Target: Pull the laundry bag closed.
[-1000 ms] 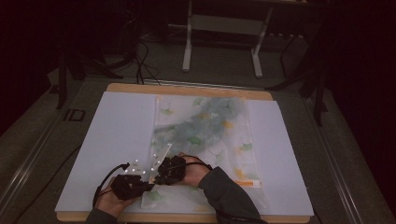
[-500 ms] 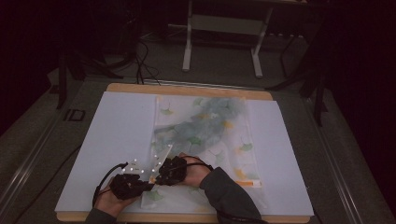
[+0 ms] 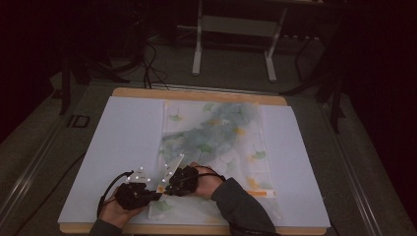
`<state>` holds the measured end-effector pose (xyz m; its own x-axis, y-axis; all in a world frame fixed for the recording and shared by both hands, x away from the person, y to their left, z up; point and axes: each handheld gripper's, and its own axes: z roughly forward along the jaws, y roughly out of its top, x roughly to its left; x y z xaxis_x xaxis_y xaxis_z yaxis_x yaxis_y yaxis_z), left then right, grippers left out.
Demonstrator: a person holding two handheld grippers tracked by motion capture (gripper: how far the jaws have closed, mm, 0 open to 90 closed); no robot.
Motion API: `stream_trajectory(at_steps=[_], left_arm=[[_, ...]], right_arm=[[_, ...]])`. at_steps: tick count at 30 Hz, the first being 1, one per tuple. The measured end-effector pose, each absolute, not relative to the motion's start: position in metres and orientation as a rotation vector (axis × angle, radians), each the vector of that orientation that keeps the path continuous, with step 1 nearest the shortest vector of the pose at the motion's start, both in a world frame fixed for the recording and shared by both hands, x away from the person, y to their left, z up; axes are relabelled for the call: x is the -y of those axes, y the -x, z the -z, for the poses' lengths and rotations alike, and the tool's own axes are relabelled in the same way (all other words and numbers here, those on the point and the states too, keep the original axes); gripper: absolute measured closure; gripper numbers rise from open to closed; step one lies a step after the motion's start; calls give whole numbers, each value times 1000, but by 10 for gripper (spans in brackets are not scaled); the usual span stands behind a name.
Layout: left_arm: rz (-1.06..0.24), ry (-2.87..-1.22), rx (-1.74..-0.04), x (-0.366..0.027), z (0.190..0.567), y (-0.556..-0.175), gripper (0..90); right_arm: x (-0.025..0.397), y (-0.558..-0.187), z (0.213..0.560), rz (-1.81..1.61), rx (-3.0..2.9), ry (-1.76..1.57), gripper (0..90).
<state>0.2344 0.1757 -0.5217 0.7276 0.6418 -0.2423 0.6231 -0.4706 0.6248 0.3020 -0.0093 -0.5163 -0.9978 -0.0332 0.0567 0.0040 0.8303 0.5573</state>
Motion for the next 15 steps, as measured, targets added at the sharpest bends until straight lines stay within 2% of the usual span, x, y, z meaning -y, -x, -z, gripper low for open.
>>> stream_trajectory(at_steps=[15], left_arm=[[-22,-2188,-959,-179,521,-235,886]], right_arm=[[13,-302,521,901,2958,-14,849]])
